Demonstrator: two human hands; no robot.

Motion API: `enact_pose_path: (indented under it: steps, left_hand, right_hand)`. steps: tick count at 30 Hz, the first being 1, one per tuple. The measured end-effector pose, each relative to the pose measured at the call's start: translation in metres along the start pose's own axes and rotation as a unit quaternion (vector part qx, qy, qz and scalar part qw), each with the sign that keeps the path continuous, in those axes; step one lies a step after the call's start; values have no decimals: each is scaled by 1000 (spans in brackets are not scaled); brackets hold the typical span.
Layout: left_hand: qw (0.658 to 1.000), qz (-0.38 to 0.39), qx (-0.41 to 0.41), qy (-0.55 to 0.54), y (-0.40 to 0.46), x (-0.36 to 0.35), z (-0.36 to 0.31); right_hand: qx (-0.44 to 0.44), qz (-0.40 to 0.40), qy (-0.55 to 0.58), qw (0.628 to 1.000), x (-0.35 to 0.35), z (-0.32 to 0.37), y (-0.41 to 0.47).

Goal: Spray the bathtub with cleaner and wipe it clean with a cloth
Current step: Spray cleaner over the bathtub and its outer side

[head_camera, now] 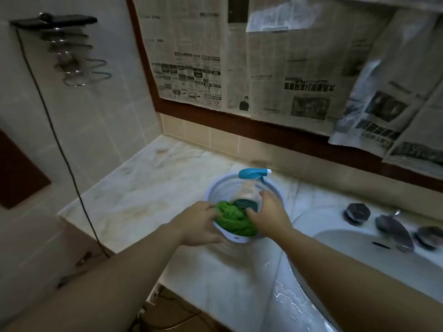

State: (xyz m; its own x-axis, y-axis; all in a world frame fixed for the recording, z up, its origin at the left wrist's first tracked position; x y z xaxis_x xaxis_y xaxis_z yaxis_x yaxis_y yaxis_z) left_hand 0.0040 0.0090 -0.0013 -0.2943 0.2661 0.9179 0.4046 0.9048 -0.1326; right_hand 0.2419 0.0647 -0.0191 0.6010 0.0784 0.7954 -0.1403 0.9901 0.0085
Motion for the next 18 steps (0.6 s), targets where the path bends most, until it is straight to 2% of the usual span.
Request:
enact_pose_path:
  steps: [2,4,12,18]
  left_hand:
    - [999,-10,-29,20,7,-5,11]
    - [1000,0,-19,17,11,-10,17]
    - [996,-43,-62,-41,19,-20,33]
    - [994,-58,-63,-61,19,-23,33]
  right_hand:
    - [-36,-36,41,998,-3,4,5]
    - [-61,-36,67,995,-5,11,7]
    - [-84,-33,168,982,-17,20,28]
    - [-118,-82,217,966,-27,28,36]
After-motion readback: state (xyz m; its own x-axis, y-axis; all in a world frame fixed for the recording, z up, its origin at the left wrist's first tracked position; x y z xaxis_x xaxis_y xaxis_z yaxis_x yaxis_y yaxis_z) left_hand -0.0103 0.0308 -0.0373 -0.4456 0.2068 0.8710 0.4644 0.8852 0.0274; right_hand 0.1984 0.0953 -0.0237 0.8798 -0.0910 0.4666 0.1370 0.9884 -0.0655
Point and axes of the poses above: each hand's wrist, its own y-axis towards the middle knuckle, its own x-axis out of the back of the hand, z = x × y, the point moved 1 cm from there along y, towards the middle knuckle
